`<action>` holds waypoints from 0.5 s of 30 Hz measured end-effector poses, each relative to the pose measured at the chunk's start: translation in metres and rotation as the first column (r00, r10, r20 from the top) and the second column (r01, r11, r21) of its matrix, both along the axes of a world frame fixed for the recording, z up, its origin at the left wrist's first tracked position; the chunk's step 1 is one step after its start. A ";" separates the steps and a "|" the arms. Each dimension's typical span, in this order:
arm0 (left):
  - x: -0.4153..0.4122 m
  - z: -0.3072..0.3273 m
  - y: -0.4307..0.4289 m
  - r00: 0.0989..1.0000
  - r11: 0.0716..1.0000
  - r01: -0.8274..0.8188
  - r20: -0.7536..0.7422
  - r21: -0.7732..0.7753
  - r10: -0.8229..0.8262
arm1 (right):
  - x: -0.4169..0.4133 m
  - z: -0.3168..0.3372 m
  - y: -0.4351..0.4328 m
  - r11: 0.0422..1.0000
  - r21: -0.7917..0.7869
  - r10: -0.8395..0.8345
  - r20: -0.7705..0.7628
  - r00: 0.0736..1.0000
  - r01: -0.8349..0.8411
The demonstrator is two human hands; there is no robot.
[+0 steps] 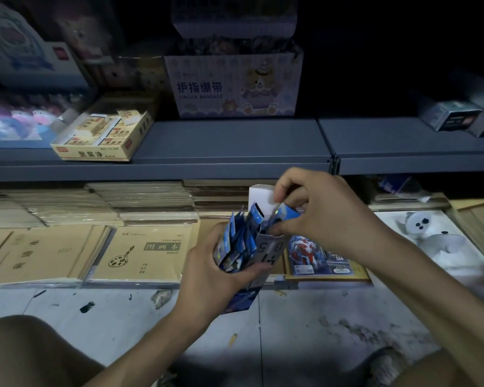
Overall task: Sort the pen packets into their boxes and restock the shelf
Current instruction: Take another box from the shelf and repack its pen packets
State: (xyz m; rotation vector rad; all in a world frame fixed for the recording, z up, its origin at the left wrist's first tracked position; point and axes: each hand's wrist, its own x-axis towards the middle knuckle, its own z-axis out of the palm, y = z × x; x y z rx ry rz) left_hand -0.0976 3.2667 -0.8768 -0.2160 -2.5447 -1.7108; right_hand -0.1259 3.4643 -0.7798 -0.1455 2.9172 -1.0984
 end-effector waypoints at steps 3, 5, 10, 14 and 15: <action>0.001 -0.004 0.001 1.000 0.999 -0.011 -0.027 -0.043 0.009 | 0.000 -0.007 -0.002 0.999 0.032 -0.009 0.038 0.999 0.008; 0.001 -0.005 0.003 0.999 0.998 -0.024 -0.041 -0.062 0.021 | 0.000 -0.011 -0.003 1.000 0.020 -0.009 0.028 1.000 0.009; -0.006 -0.008 0.002 0.994 0.991 -0.082 -0.074 -0.101 0.075 | -0.002 0.001 0.010 0.999 -0.001 -0.035 -0.054 0.998 0.035; -0.008 -0.011 0.003 0.985 0.974 -0.116 -0.145 -0.193 0.089 | -0.005 0.012 0.018 0.983 -0.172 -0.068 0.016 0.998 0.070; -0.009 -0.013 0.003 0.982 0.964 -0.127 -0.164 -0.232 0.089 | -0.005 0.013 0.019 0.983 -0.165 -0.075 0.033 0.997 0.079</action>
